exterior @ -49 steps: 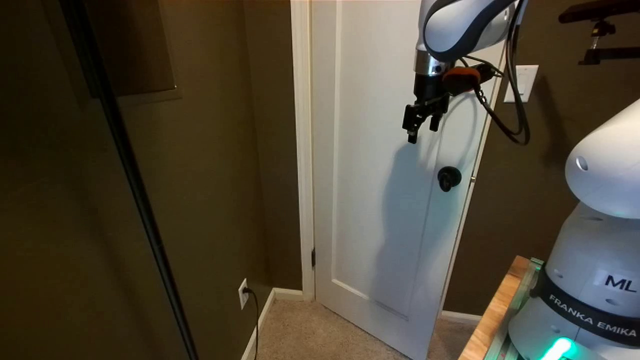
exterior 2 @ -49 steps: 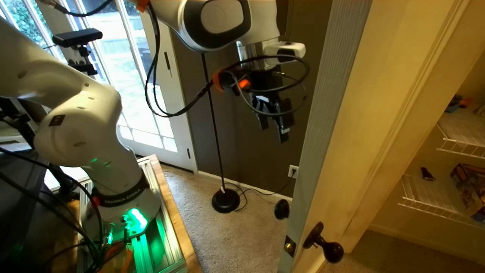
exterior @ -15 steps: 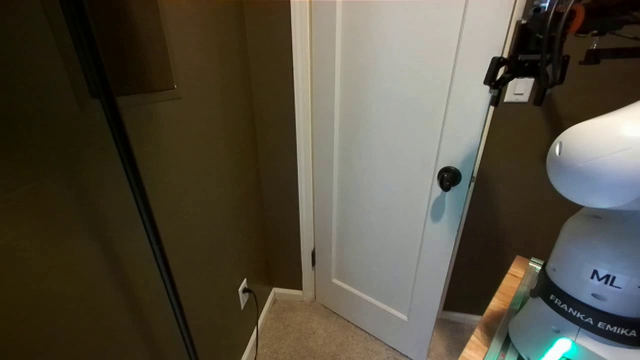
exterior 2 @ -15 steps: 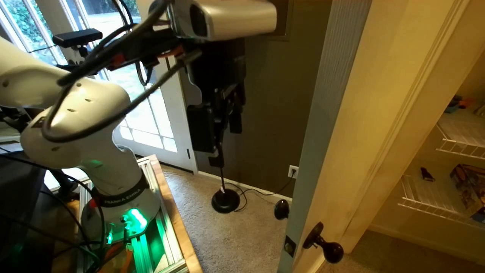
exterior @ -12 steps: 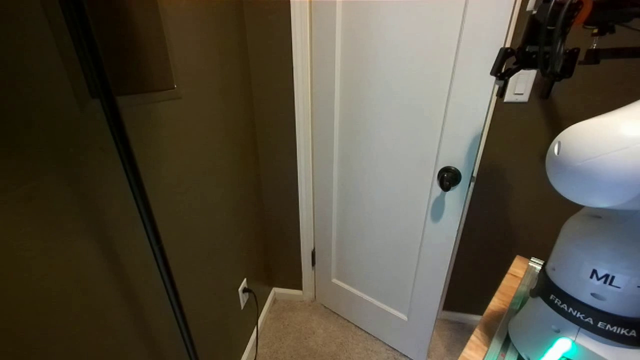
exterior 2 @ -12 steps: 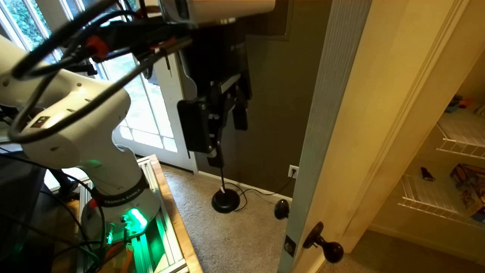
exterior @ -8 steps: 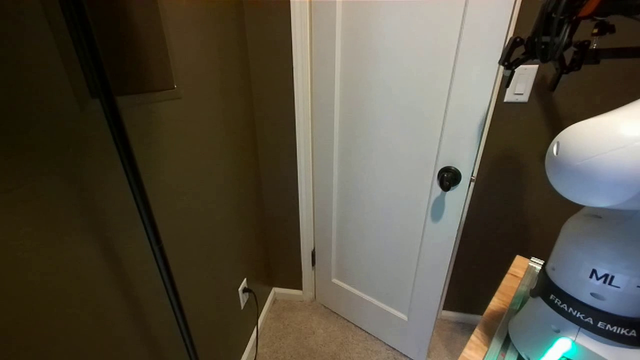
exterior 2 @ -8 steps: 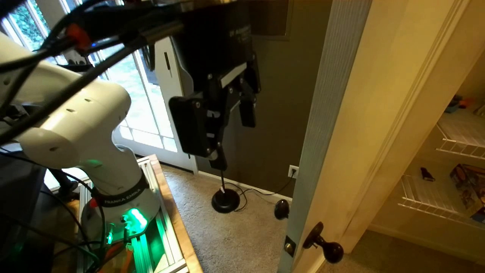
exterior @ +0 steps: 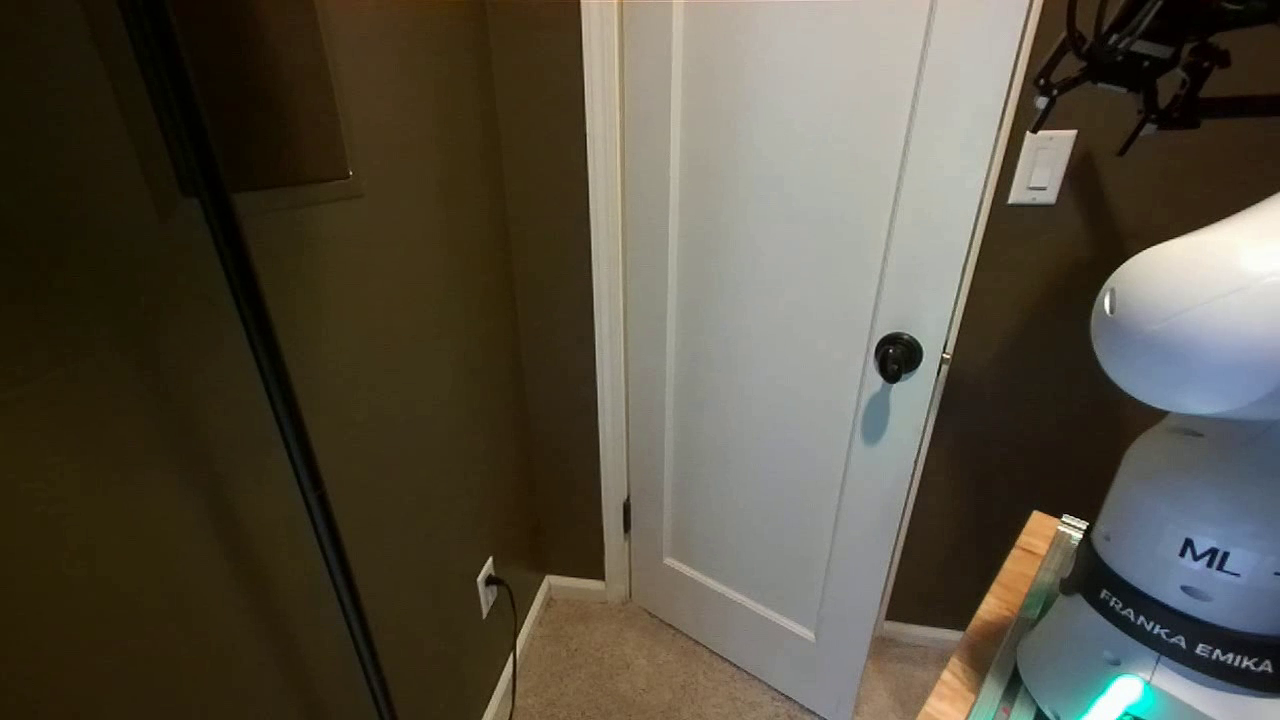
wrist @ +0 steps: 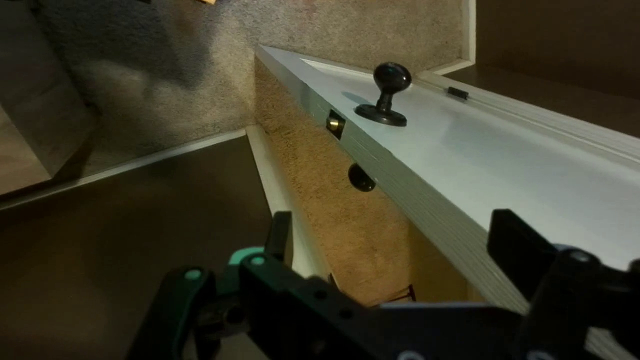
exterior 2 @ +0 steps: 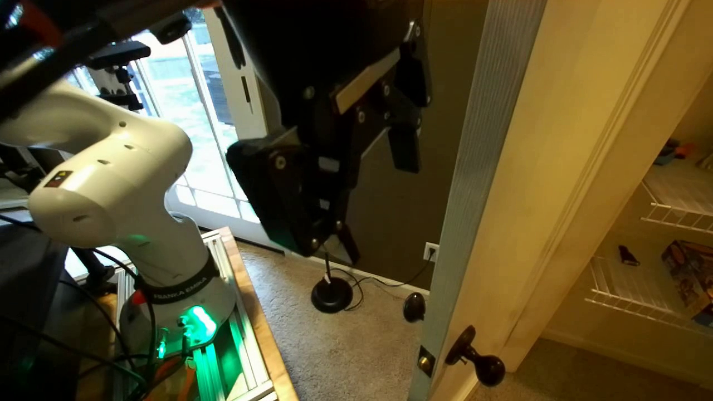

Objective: Open the door

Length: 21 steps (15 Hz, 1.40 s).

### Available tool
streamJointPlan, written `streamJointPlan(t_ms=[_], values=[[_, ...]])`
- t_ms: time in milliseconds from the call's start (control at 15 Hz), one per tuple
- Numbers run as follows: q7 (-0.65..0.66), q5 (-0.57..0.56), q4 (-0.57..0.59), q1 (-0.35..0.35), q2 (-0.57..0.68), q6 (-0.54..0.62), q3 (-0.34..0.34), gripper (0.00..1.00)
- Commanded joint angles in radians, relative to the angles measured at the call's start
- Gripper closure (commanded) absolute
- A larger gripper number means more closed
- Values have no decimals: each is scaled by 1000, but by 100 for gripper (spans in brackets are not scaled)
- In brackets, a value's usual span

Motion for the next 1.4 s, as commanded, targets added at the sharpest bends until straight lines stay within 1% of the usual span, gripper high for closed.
streamJointPlan(t_ms=[0, 333, 533, 933, 1133, 1333], values=[[-4, 93, 74, 2, 80, 20, -23, 0], [25, 183, 107, -5, 138, 92, -19, 0], [40, 195, 119, -22, 159, 107, -12, 0], [45, 219, 126, -34, 174, 121, -10, 0], [48, 198, 136, -47, 187, 92, -5, 0], [79, 184, 148, -69, 207, 85, 4, 0]])
